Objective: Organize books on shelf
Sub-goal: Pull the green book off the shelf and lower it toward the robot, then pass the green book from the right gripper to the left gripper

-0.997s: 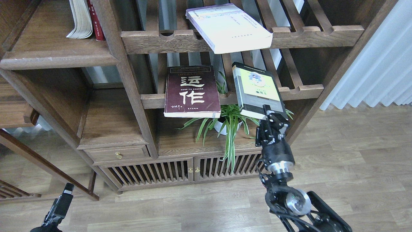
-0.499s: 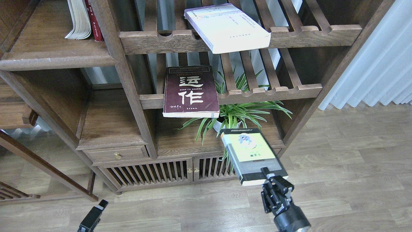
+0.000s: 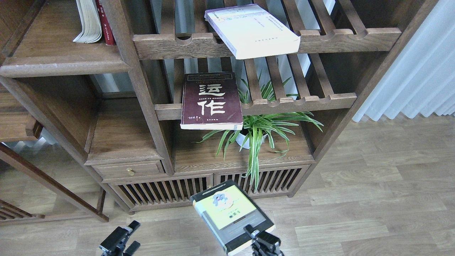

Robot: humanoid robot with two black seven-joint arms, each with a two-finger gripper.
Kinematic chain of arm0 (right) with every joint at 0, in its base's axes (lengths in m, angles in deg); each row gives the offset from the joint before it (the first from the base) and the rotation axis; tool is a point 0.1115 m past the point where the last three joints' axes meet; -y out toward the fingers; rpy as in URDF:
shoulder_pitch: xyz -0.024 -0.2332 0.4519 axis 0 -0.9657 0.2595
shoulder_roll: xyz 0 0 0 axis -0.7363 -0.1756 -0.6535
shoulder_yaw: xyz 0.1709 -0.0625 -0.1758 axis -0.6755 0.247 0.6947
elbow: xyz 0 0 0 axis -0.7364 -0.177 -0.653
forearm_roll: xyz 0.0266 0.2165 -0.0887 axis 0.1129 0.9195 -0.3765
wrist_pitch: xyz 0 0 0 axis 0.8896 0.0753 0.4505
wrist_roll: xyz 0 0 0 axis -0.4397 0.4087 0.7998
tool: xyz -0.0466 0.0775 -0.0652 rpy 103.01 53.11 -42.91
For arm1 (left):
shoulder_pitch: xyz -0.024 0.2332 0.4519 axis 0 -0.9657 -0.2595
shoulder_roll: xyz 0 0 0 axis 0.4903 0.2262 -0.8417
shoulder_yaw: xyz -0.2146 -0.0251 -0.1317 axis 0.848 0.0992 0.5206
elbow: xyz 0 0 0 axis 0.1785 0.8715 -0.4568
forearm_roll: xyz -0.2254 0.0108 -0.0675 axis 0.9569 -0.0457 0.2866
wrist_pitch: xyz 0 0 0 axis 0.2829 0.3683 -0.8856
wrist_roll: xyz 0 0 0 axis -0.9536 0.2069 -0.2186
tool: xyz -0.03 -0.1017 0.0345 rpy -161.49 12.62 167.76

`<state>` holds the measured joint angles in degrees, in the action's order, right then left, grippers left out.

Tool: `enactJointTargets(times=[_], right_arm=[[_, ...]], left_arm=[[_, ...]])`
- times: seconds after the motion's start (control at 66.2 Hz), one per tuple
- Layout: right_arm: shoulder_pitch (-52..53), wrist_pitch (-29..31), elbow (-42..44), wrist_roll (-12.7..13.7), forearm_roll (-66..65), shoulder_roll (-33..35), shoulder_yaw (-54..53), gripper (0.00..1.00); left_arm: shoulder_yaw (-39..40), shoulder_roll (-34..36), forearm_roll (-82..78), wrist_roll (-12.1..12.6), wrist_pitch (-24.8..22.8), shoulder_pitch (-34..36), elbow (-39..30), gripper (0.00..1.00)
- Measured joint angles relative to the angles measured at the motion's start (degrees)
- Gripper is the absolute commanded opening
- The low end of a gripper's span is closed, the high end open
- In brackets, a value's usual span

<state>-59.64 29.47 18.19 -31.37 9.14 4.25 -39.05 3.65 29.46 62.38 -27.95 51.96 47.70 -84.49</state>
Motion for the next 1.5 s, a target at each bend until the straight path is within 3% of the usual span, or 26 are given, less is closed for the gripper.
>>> enactJointTargets(times=[0.227, 0.695, 0.861, 0.982, 1.284, 1.496], right_arm=[[-0.06, -0.03, 1.19, 1.15, -0.15, -2.45, 1.36, 0.05], [-0.21, -0.03, 1.21, 1.19, -1.45, -4.1, 2.58, 0.05], [-0.59, -0.03, 1.21, 1.19, -1.85, -4.72, 3.33, 0.05], [-0.83, -0.03, 1.21, 1.18, -2.04, -4.88, 3.38, 0.05], [-1.99, -0.04, 1.23, 1.16, -3.99, -4.95, 3.41, 0.06], [-3.06, -0.08, 1.29, 1.16, -5.14, -4.95, 3.42, 0.06]], left_arm=[[-5.22, 0.12, 0.07, -0.36, 0.0, 2.25, -1.34, 0.93], [-8.21, -0.26, -0.23, -0.46, 0.0, 4.28, 0.91, 0.9], [-8.41, -0.6, -0.14, -0.55, 0.0, 4.77, 1.52, 0.79], [-10.45, -0.84, 0.36, -0.67, 0.0, 4.86, 2.19, 0.62], [-12.55, -2.01, 0.73, -0.81, 0.0, 4.64, 2.25, 0.62], [-12.54, -2.62, 0.78, -0.72, 0.0, 4.35, 2.25, 0.43]])
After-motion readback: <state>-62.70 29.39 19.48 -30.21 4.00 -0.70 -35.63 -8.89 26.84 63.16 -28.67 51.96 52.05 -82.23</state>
